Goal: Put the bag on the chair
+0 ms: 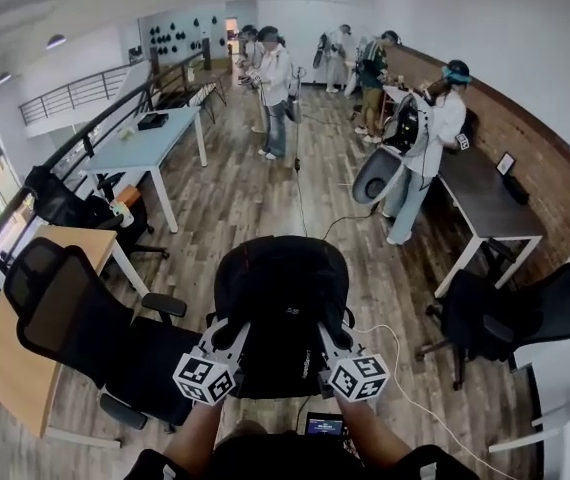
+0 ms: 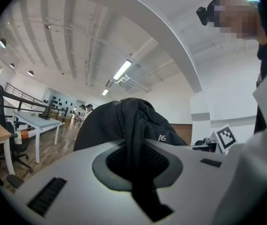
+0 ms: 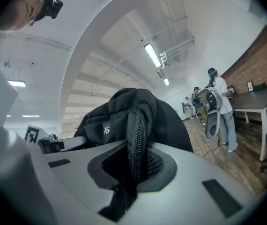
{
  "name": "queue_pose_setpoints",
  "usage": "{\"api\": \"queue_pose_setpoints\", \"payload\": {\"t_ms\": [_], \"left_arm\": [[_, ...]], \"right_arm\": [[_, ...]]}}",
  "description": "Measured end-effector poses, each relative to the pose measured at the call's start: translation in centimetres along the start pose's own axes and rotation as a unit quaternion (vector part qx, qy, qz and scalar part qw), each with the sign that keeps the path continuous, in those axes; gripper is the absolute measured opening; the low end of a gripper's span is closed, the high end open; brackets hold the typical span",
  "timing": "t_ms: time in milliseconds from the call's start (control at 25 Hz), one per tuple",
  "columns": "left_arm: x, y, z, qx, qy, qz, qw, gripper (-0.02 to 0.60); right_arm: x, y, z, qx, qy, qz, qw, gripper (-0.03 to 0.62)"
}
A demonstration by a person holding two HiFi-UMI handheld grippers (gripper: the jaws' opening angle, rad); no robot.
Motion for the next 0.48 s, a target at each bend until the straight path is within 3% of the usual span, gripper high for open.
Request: {"api": "queue_pose_setpoints", "payload": {"t_ms": [480], "left_arm": [[1.2, -4.7, 9.5, -0.036, 0.016, -0.005, 0.9992, 0.044]], "right_arm": [[-0.1, -12.1, -2.5, -0.038, 0.001, 0.034, 0.999, 0.04]]}}
Point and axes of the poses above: the fingertips, and each gripper's own axes: y backward along the fingers, z to its left, x out of its underside, the point moved 10 cm from there along y, backward along the fingers, and after that the axes turned 6 degrees about -y, right-handed, at the moved point
